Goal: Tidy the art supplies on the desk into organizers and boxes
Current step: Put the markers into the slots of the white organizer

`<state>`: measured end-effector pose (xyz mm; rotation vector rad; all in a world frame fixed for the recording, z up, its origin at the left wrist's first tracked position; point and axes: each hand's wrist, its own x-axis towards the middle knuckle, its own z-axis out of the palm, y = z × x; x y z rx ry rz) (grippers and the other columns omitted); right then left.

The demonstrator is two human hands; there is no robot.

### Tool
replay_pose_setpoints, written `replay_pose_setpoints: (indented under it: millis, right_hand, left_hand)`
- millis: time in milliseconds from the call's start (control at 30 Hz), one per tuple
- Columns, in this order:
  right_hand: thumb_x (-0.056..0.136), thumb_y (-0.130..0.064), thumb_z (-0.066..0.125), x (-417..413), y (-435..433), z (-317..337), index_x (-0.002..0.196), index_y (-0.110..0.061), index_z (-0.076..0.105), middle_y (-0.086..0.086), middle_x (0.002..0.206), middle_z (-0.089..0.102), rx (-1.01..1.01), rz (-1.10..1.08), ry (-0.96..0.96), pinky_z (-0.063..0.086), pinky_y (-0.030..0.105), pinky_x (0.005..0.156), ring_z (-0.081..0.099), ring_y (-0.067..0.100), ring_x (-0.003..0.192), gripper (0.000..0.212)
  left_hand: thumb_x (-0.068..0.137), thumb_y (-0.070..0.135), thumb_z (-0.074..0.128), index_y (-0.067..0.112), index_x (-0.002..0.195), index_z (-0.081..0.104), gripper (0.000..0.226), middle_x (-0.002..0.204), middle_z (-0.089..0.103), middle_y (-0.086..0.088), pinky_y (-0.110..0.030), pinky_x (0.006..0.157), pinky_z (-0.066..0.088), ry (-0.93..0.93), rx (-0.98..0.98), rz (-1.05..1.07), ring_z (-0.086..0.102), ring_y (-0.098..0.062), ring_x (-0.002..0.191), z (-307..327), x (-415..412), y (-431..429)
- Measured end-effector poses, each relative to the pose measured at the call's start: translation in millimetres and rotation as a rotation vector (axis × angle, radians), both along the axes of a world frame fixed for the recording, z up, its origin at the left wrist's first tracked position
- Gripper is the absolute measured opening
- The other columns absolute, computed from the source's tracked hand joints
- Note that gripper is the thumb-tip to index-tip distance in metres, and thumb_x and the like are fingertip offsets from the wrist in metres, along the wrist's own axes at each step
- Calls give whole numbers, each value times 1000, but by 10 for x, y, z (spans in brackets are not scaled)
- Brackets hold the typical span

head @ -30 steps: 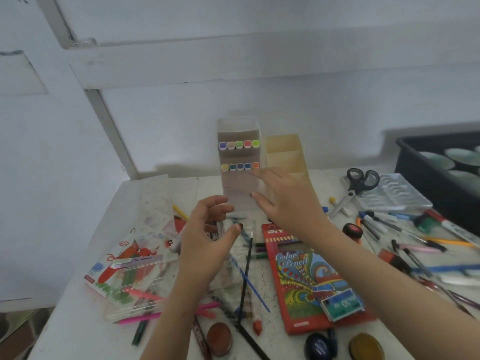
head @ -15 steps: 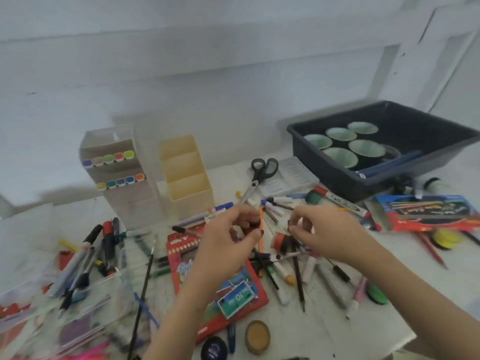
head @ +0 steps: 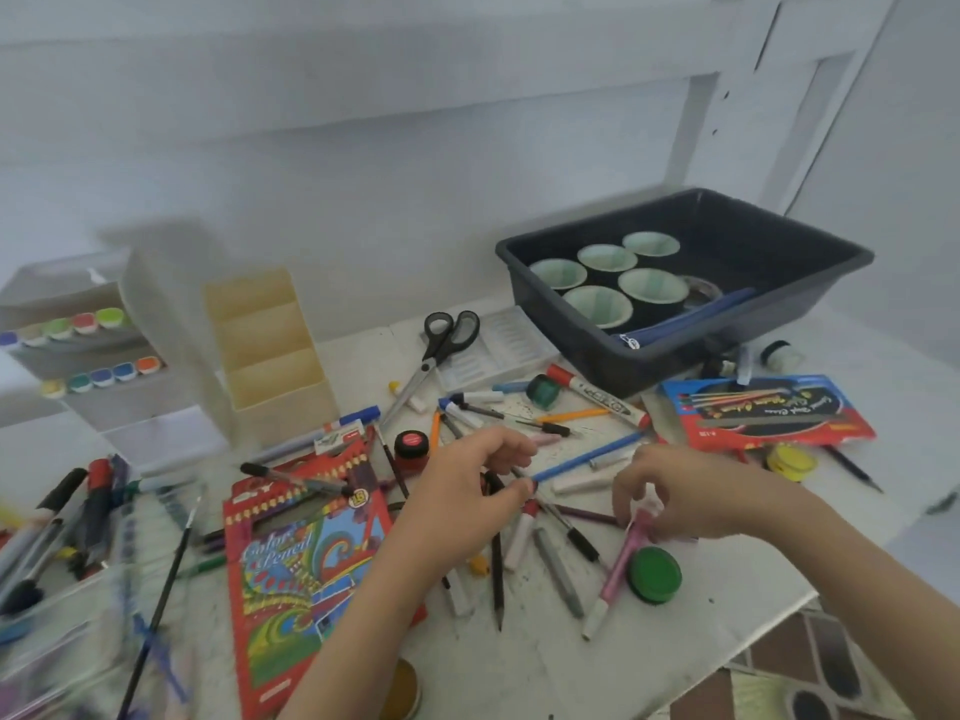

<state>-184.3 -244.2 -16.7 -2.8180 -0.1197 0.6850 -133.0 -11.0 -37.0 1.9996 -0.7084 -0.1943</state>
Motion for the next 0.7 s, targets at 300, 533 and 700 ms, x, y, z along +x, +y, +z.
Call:
replay_pose_setpoints:
  millis: [300, 533, 700]
  right_hand:
    - [80, -19, 70, 281, 9, 270, 87, -39, 66, -16, 88, 63, 497, -34, -36, 49, 21, 69, 60, 3, 73, 22]
    - [81, -22, 69, 724, 633, 376, 92, -22, 67, -7, 87, 71, 768, -23, -157, 51, 27, 77, 66, 7, 79, 11]
    - [78, -43, 66, 957, 1369, 430, 87, -32, 66, -15, 81, 68, 750, 47, -389, 50, 19, 68, 63, 4, 71, 14]
  left_hand:
    - [86, 16, 63, 42, 95, 59, 28, 94, 64, 23, -5, 75, 42, -59, 34, 202, 57, 8, 89, -6, -20, 304]
    - [86, 5, 62, 40, 92, 59, 35, 90, 65, 21, -3, 72, 42, -80, -20, 452, 58, 9, 85, 14, -100, 946]
    - [86, 6, 61, 37, 92, 59, 32, 88, 66, 20, -2, 68, 40, -98, 0, 590, 58, 10, 83, 41, -214, 1488]
